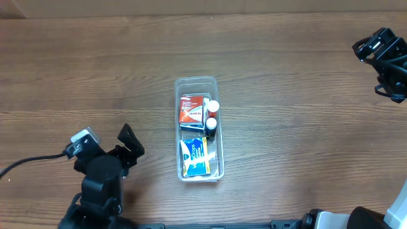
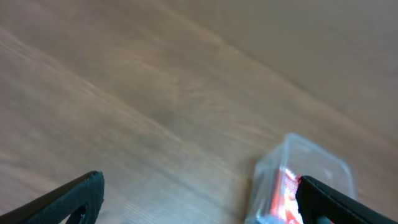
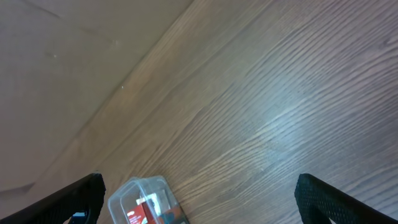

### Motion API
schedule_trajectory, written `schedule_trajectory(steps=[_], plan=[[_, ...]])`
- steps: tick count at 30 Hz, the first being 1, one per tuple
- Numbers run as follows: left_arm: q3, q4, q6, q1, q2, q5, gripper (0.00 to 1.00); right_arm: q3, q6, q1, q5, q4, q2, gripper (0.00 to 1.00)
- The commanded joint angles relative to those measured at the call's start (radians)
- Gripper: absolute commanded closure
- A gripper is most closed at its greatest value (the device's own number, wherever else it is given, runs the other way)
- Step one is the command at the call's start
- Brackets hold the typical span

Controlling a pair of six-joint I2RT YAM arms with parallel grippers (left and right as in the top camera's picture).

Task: Pack container

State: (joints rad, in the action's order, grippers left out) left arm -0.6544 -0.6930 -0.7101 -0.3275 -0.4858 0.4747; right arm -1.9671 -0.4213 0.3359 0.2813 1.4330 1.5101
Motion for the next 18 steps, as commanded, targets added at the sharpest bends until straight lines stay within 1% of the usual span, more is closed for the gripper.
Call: schedule_trajectory(steps=[1, 3, 8, 12, 15, 18], plan=[[0.217, 0.147, 0.184, 0.225, 0.116, -0.380, 0.00, -0.002, 0.003, 0.002, 0.001, -0.002, -0.012, 0.00], [0.274, 0.163, 0.230, 0.258, 0.174, -0.420, 0.00, -0.002, 0.003, 0.002, 0.001, -0.002, -0.012, 0.00], [0.380, 0.145, 0.343, 0.261, 0.360, -0.407, 0.00, -0.002, 0.003, 0.002, 0.001, -0.002, -0.012, 0.00], [0.457, 0.147, 0.343, 0.262, 0.484, -0.389, 0.00, -0.002, 0.003, 0.002, 0.001, -0.002, -0.012, 0.00], [0.507, 0.173, 0.344, 0.262, 0.482, -0.390, 0.00, -0.002, 0.003, 0.002, 0.001, -0.002, -0.012, 0.00], [0.513, 0.179, 0.344, 0.262, 0.482, -0.391, 0.00, -0.002, 0.003, 0.002, 0.001, -0.002, -0.012, 0.00]])
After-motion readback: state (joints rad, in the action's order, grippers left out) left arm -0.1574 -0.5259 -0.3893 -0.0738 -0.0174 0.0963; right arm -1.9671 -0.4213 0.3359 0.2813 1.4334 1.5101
